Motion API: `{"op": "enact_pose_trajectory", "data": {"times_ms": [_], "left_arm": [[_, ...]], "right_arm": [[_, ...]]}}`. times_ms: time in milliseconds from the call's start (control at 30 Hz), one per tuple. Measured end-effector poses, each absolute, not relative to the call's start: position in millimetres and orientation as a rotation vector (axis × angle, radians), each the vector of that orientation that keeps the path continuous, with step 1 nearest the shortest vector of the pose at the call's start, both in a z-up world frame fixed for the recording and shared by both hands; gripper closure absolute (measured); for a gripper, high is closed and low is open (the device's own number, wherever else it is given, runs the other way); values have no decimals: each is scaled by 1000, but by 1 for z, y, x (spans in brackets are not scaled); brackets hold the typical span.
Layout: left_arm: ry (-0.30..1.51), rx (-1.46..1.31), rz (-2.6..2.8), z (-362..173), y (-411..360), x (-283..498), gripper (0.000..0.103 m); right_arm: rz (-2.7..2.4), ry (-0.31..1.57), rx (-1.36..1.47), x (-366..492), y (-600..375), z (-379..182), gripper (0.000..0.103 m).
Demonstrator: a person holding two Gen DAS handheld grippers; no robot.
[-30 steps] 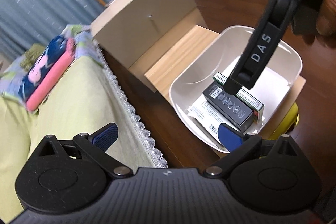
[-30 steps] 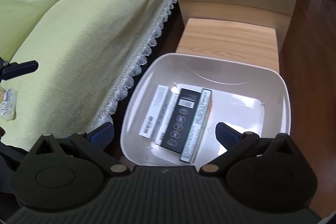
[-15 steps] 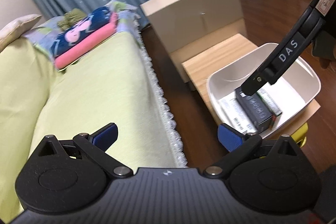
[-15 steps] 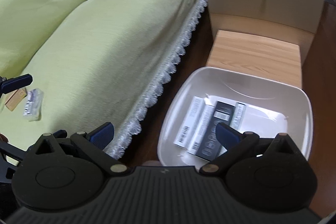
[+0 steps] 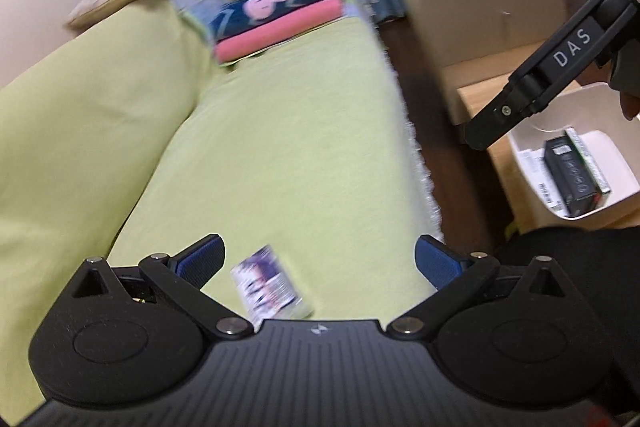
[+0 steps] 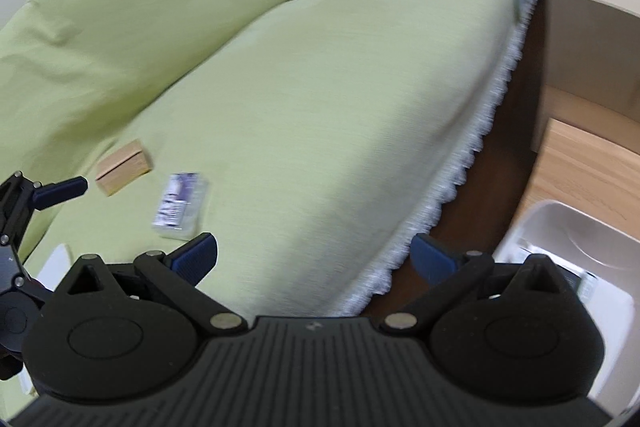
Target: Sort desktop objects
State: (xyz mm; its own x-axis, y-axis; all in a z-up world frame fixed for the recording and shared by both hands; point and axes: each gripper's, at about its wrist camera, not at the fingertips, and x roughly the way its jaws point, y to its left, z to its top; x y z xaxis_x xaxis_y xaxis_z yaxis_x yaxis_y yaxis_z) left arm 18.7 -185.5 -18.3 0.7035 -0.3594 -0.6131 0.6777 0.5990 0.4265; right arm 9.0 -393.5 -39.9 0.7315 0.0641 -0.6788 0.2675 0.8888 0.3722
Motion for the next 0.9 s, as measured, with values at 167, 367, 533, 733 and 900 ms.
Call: {"op": "enact_pose_trajectory", "data": {"times_ms": [167,367,533,733,900], "left_arm": [[536,614,-541,-10,-147,23,1],[568,543,-438,-8,-108,31,1],[586,485,-366,-7,-79,32,1],[606,455,-312,-9,-60,32,1],[616,445,-288,-9,-48,35,1]], "right_arm": [[-50,733,443,32,-362,-29,1],[15,721,405,53,-329,-18,1],[62,705,371,67,-306,-8,1],[104,701,336,78,-285,-1,1],[131,697,319,88,-271,1,1]]}}
